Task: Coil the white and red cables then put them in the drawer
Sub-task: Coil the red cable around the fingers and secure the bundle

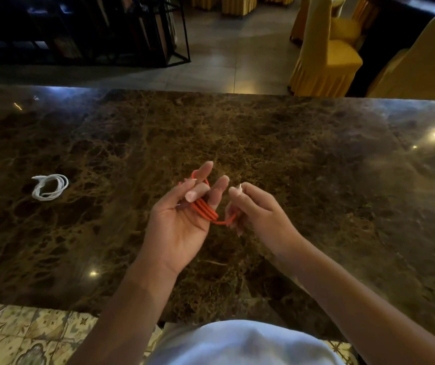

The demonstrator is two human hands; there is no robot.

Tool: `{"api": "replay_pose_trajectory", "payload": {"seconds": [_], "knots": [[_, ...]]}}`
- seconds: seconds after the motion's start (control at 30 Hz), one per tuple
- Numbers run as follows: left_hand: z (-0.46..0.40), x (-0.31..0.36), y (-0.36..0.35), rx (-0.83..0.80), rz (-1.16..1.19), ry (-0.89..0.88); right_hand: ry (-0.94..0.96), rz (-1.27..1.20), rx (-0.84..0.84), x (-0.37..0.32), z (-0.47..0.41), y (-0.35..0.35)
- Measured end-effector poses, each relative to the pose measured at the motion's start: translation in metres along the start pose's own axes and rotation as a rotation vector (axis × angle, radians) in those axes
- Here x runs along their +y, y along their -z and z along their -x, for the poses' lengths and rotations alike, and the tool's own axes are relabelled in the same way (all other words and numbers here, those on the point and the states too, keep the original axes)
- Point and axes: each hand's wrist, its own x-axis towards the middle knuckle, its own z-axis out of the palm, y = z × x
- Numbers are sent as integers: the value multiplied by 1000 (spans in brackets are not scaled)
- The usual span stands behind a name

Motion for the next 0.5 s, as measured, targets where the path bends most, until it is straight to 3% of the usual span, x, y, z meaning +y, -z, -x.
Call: {"api": "replay_pose_trajectory", "payload": {"seconds": [0.17, 0.27, 0.5], "knots": [[4, -11, 2, -122, 21, 105, 104, 22, -168, -15, -10, 7], [6, -12, 8, -285, 73, 186, 119, 36, -275, -22, -13, 12], [17, -15, 5, -553, -97, 318, 105, -78, -467, -27, -7, 13]]}}
